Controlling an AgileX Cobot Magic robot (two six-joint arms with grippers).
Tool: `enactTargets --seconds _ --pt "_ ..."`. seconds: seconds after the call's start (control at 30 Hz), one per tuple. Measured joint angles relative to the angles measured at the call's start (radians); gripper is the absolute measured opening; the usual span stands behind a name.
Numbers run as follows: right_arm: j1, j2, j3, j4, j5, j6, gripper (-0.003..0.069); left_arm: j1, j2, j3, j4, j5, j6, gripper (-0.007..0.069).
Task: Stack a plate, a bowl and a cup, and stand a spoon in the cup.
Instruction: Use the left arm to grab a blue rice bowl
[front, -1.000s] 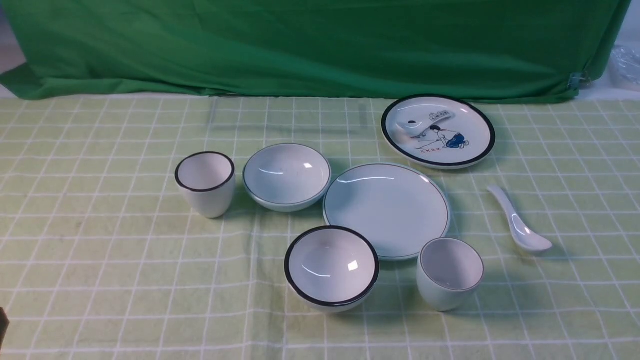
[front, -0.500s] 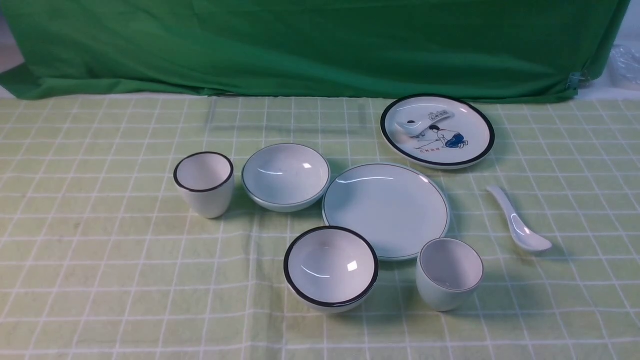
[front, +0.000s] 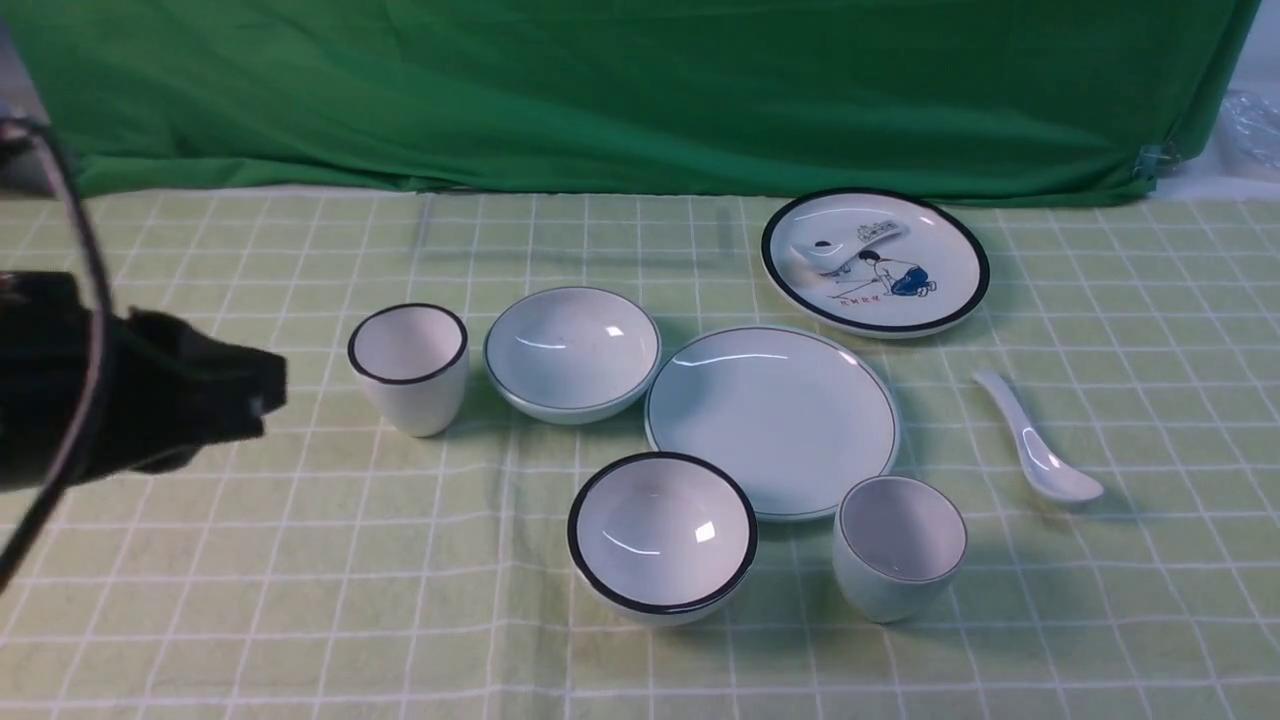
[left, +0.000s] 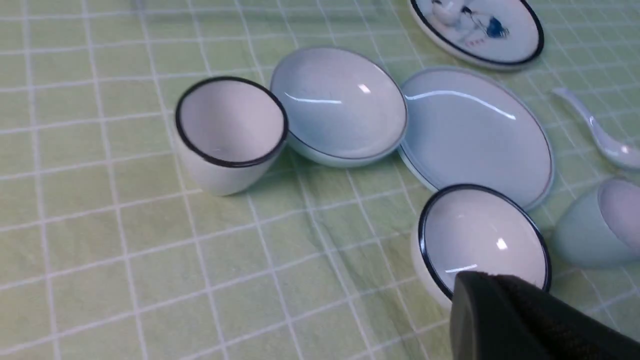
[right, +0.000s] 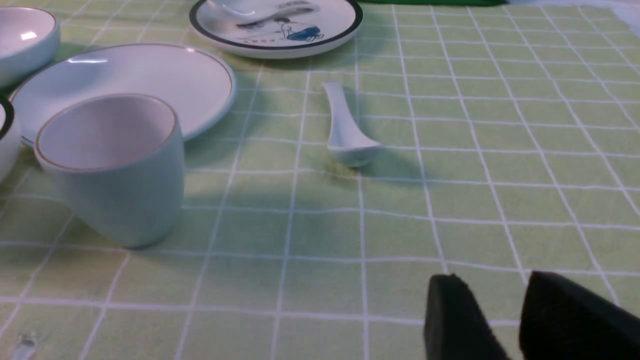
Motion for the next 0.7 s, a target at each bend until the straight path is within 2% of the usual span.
enactTargets --seconds 0.17,0.2,0.23,0.3,0.4,0.47,0.53,0.57,0.6,0.7 --pt "0.000 0.000 0.000 0.032 -0.054 0.063 0.0246 -0.130 0.140 -0.108 0.015 0.100 0.080 0.0021" --pt "0.000 0.000 0.000 0.096 -0.116 0.157 0.0246 -0.186 0.194 -0.169 0.033 0.145 0.088 0.0021" --pt "0.000 0.000 0.000 0.110 -0.124 0.168 0.0246 -0.192 0.194 -0.169 0.036 0.145 0.088 0.0021" --pt "0.000 0.000 0.000 0.159 -0.247 0.322 0.0247 -0.258 0.276 -0.274 0.100 0.178 0.100 0.0021" --pt "0.000 0.000 0.000 0.176 -0.353 0.399 0.0235 -0.298 0.368 -0.381 0.157 0.196 0.103 0.0021" --pt "0.005 0.000 -0.003 0.178 -0.365 0.432 0.0208 -0.304 0.423 -0.440 0.172 0.205 0.108 0.0021" --pt "0.035 0.021 -0.073 0.181 -0.239 0.438 0.0144 -0.307 0.544 -0.553 0.207 0.237 0.113 0.0021" --pt "0.060 0.047 -0.141 0.184 -0.166 0.401 0.0118 -0.307 0.596 -0.613 0.226 0.259 0.115 0.0021" --pt "0.064 0.047 -0.141 0.184 -0.150 0.390 0.0114 -0.307 0.607 -0.623 0.230 0.263 0.115 0.0021" --pt "0.155 0.173 -0.387 0.183 0.125 0.165 0.0094 -0.307 0.791 -0.789 0.286 0.331 0.115 0.0046"
